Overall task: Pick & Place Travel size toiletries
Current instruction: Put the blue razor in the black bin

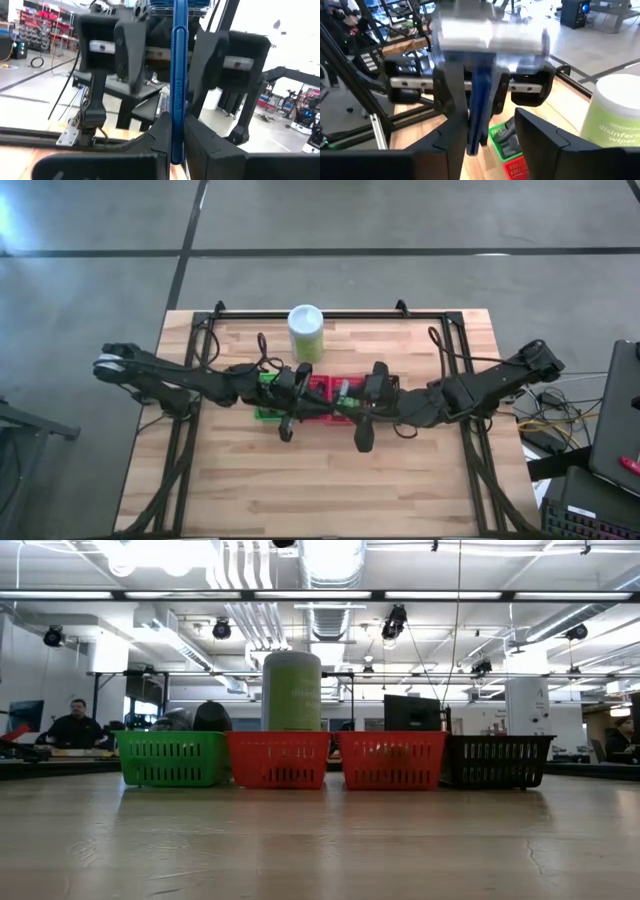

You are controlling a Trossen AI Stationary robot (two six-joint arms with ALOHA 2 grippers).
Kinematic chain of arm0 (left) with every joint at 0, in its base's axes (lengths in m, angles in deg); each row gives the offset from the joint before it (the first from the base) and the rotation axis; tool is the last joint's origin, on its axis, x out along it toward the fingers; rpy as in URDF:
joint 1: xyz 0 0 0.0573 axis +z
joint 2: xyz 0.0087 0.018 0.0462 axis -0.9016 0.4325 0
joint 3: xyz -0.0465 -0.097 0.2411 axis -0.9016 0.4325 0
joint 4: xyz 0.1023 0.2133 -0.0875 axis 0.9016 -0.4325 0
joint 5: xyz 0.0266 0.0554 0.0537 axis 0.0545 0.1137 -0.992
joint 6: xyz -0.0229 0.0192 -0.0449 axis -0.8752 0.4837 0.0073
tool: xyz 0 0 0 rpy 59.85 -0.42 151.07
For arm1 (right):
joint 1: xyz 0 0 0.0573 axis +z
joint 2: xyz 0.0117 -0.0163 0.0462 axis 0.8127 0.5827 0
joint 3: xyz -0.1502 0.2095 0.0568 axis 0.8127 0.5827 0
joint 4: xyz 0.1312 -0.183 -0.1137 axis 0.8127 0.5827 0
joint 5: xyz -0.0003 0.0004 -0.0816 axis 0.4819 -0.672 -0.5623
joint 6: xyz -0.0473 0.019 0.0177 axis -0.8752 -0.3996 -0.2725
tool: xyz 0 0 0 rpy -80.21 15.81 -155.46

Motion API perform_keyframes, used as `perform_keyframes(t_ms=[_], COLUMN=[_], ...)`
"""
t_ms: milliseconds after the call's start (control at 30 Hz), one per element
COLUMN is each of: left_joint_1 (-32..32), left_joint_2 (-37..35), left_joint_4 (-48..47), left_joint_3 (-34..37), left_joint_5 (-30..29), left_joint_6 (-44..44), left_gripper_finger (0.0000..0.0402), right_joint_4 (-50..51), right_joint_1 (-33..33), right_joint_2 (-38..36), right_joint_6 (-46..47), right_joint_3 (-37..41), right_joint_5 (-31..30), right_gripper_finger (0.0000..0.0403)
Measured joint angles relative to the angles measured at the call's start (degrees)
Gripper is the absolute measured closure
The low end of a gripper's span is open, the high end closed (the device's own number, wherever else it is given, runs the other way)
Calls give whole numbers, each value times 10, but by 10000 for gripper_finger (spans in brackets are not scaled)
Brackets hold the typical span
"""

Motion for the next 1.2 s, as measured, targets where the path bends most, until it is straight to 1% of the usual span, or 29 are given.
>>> perform_keyframes(t_ms=[200,467,733,900,967,1033,1200], left_joint_1=[0,2,2,2,2,2,-1], left_joint_2=[4,4,4,4,4,4,4], left_joint_4=[-15,-10,-21,-21,-21,-21,-24], left_joint_3=[0,0,0,0,0,0,-3], left_joint_5=[0,0,-1,-1,-1,-3,-23], left_joint_6=[0,0,2,4,3,-4,-32], left_gripper_finger=[369,369,369,365,354,334,252], right_joint_4=[-1,0,4,4,4,4,21], right_joint_1=[0,0,-1,-1,-2,-2,-13], right_joint_2=[-9,-10,-10,-10,-10,-10,-10], right_joint_6=[10,18,19,19,26,31,54], right_joint_3=[0,0,0,0,0,0,0], right_joint_5=[0,1,4,4,4,3,-2], right_gripper_finger=[279,311,364,373,372,372,372])
